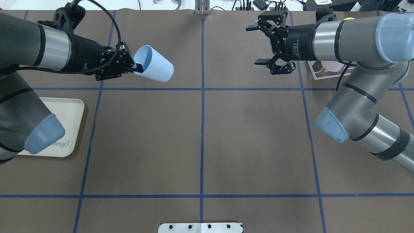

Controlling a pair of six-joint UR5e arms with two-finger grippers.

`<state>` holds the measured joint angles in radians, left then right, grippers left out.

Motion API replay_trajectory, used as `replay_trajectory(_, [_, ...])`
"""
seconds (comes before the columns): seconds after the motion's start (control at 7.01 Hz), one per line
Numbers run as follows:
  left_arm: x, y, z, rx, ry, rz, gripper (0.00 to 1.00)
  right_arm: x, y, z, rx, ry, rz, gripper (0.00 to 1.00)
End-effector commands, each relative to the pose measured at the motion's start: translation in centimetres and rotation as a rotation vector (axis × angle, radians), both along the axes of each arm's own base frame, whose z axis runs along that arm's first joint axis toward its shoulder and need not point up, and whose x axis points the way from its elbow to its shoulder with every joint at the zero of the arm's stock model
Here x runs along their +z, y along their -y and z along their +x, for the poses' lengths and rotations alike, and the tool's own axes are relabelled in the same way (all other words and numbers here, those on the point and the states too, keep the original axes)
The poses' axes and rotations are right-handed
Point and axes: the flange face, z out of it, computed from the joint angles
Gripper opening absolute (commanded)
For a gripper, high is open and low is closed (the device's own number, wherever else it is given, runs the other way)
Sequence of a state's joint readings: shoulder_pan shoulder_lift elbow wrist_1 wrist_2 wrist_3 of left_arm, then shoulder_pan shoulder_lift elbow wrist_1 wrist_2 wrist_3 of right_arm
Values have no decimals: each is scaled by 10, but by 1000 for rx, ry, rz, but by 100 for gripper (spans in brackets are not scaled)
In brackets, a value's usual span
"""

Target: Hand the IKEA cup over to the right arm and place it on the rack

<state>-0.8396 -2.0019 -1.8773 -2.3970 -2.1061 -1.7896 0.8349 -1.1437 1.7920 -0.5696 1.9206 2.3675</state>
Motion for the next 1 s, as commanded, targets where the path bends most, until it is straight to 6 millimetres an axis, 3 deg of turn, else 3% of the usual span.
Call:
replay_trajectory(0.0, [-5,-4,29,-21,-344,-86,0,-11,-8,4,19,218,-130,100])
replay_trajectory(0.14, [-25,-15,62,-50,-440,-114,0,-17,-12,2,31,238,-129,100])
replay_trajectory(0.29, [-46,-26,79,-69,-495,-117,0,-18,-16,-4,23,245,-141,100])
replay_trajectory(0.43, [-62,-28,83,-63,-549,-138,0,-21,-21,-6,14,251,-136,100])
replay_trajectory(0.86, [-59,-29,90,-42,-611,-149,0,-24,-29,-4,-8,328,-144,100])
